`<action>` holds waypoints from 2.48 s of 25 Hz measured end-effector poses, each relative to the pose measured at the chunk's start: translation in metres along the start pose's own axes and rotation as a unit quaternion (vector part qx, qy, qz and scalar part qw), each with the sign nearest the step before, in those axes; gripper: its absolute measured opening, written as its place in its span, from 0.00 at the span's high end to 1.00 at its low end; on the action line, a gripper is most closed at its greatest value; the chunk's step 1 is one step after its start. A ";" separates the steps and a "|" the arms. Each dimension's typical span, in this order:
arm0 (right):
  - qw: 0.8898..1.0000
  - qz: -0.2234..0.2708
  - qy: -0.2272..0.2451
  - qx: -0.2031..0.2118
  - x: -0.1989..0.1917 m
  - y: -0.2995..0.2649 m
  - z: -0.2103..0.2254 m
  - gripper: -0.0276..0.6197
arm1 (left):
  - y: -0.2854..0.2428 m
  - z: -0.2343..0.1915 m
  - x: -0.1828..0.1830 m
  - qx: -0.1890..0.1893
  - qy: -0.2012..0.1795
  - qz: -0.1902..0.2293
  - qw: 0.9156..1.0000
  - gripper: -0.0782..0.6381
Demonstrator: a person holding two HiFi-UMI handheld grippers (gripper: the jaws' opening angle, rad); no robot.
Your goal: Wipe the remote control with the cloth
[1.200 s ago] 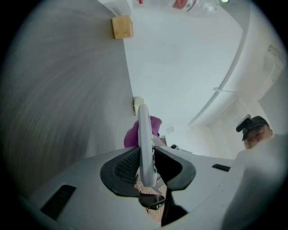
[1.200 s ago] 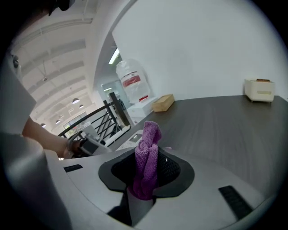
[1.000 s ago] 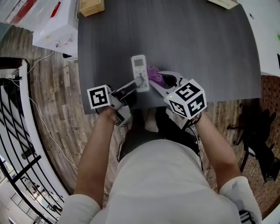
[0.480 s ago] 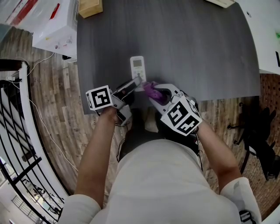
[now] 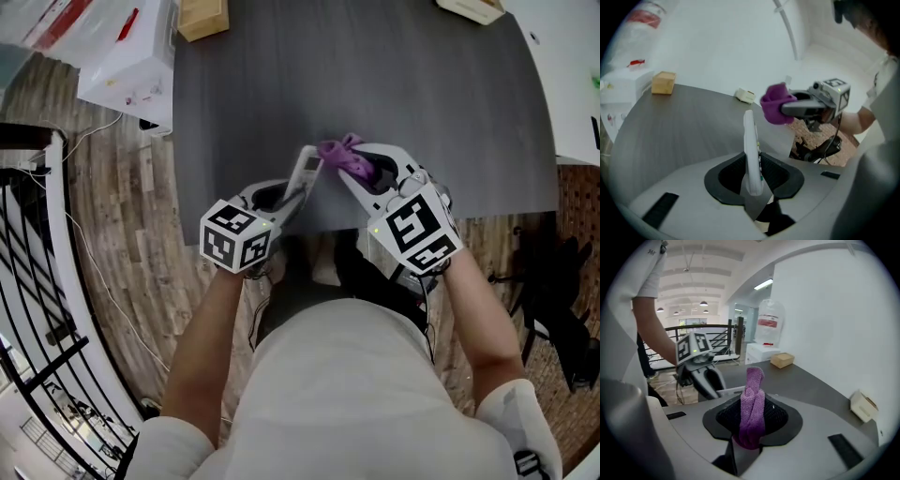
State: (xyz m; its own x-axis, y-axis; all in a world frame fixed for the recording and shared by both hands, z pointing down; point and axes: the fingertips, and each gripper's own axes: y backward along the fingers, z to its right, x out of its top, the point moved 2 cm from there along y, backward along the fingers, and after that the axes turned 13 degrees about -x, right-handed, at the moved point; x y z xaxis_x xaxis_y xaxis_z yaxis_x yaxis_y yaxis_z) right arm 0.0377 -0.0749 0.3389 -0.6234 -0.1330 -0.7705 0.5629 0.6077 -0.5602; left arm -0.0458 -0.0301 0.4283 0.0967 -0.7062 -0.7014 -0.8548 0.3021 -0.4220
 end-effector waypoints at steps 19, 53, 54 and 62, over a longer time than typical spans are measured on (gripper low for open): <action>0.994 -0.102 -0.040 0.030 -0.023 -0.031 -0.030 0.80 | -0.017 -0.001 -0.030 0.060 -0.128 -0.173 0.975 0.75; 0.994 -0.106 0.017 -0.012 -0.051 -0.068 -0.072 0.80 | -0.018 -0.017 -0.085 0.144 -0.186 -0.173 0.956 0.62; 0.994 -0.105 0.015 -0.012 -0.051 -0.068 -0.071 0.80 | -0.017 -0.019 -0.089 0.139 -0.173 -0.164 0.961 0.62; 0.992 -0.116 -0.040 -0.018 -0.058 -0.064 -0.058 0.80 | -0.012 -0.017 -0.070 0.136 -0.189 -0.123 0.965 0.74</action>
State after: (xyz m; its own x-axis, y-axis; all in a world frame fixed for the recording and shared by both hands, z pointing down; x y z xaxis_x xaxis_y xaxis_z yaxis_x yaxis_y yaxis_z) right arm 0.0063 -0.0608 0.4370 -0.6885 -0.3331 -0.6442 0.3889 0.5801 -0.7157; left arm -0.0513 0.0051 0.4925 0.5029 -0.5091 -0.6986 -0.6216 0.3486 -0.7015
